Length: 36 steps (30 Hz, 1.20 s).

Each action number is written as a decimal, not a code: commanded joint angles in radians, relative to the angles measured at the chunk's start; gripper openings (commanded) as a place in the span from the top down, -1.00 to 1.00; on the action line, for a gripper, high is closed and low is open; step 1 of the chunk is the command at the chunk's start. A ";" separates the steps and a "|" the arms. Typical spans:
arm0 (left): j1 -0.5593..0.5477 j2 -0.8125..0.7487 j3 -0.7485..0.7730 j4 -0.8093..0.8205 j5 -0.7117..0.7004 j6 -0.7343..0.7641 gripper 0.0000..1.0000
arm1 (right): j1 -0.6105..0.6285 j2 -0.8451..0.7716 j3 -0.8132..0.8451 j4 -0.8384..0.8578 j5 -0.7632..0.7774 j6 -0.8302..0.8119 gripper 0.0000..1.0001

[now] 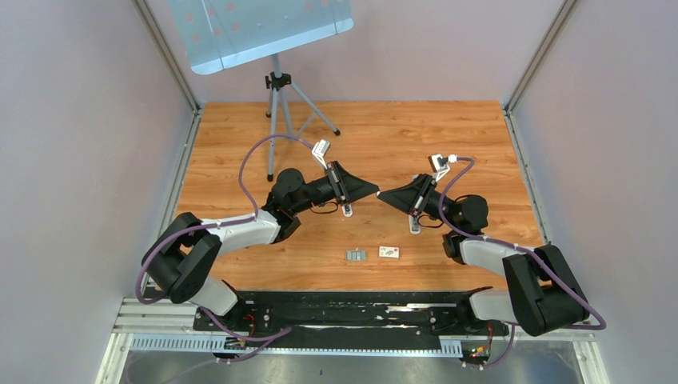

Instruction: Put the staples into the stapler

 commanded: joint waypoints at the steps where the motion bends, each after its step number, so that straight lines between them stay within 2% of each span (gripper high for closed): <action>1: -0.002 0.004 -0.016 0.041 0.009 0.005 0.82 | 0.021 -0.013 0.025 0.032 0.004 -0.013 0.27; 5: -0.001 0.008 -0.017 0.053 0.011 -0.003 0.82 | 0.028 -0.018 0.028 0.003 0.003 -0.030 0.29; 13: -0.001 0.010 -0.027 0.067 0.009 -0.008 0.81 | 0.035 -0.010 0.027 0.016 0.006 -0.029 0.47; 20: -0.001 0.008 -0.038 0.072 0.002 -0.005 0.70 | 0.038 0.001 0.026 0.045 0.003 -0.022 0.57; 28: 0.000 -0.012 -0.038 0.033 -0.012 0.026 0.28 | 0.040 0.004 0.010 0.048 0.008 -0.027 0.63; 30: 0.002 -0.036 -0.036 -0.014 -0.035 0.059 0.23 | 0.040 -0.006 0.008 0.027 0.011 -0.036 0.63; 32: 0.007 -0.075 -0.028 -0.085 -0.059 0.104 0.15 | 0.038 -0.024 0.008 -0.028 0.012 -0.064 0.64; 36: 0.024 -0.164 0.011 -0.295 -0.113 0.232 -0.11 | 0.034 -0.097 0.015 -0.246 0.016 -0.160 0.65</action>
